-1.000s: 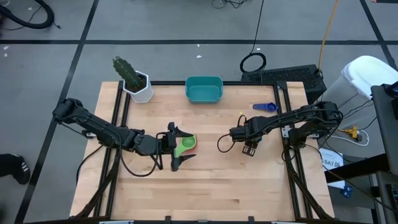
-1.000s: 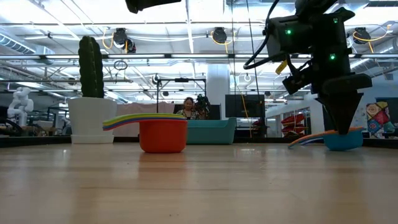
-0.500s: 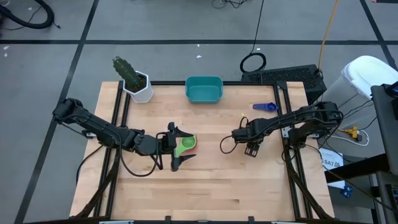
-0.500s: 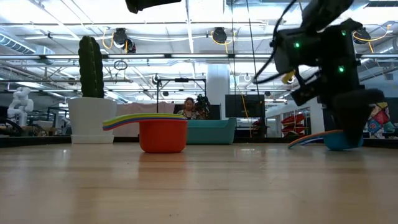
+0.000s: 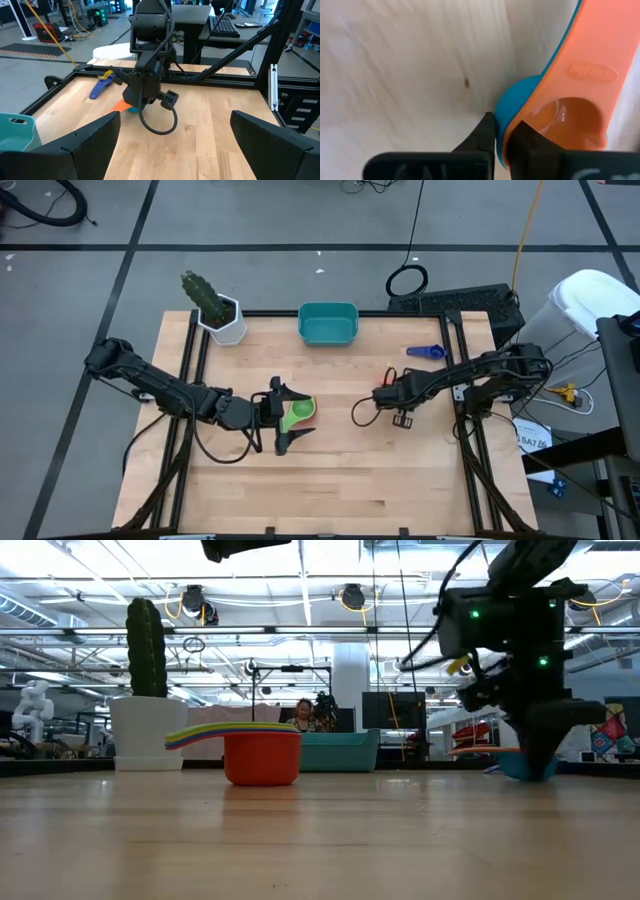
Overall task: Nest measuring cups in basket
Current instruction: Stack the stacked light blue and orange measuring cup on the green measuring cup
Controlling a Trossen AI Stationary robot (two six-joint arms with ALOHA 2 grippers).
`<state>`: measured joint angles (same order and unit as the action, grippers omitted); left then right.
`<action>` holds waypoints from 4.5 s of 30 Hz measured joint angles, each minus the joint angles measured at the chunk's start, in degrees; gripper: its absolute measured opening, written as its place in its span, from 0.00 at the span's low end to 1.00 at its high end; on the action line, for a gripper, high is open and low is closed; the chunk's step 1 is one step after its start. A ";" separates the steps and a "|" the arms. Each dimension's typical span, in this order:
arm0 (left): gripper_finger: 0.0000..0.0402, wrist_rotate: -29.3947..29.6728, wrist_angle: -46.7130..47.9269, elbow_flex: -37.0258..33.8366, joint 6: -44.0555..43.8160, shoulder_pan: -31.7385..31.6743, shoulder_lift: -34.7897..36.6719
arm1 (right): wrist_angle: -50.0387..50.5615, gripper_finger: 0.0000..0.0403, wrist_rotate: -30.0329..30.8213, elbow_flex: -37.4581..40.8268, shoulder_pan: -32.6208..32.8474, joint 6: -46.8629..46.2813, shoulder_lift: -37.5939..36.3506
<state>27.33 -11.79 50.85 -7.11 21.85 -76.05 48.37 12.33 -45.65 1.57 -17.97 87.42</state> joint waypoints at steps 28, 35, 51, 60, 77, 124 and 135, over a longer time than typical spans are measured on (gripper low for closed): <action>0.94 -1.63 14.29 -0.02 11.06 2.35 21.50 | -2.68 0.00 6.83 -39.21 11.17 50.09 15.66; 0.94 -1.03 22.09 -0.02 11.53 2.62 25.08 | -2.47 0.00 5.20 -49.98 8.99 56.24 22.76; 0.94 -0.26 21.96 -0.02 11.99 2.62 25.09 | -2.53 0.00 -2.88 -56.28 5.44 61.80 26.26; 0.94 -0.74 21.29 -0.02 11.50 2.62 25.07 | -8.96 0.00 -4.62 -56.21 4.85 66.11 26.63; 0.94 -0.92 21.13 -0.02 8.44 2.62 22.90 | -10.13 0.00 -8.11 -56.22 2.20 66.66 32.16; 0.94 -0.91 22.71 -0.02 6.55 2.63 20.92 | -7.71 0.29 -9.44 -56.21 1.79 63.22 33.61; 0.94 -0.91 22.73 -0.02 6.57 2.64 20.92 | -6.00 0.35 -9.27 -56.21 1.87 62.37 33.17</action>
<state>26.42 10.94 50.83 -0.54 24.48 -55.13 42.37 3.05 -101.86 3.44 44.41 120.58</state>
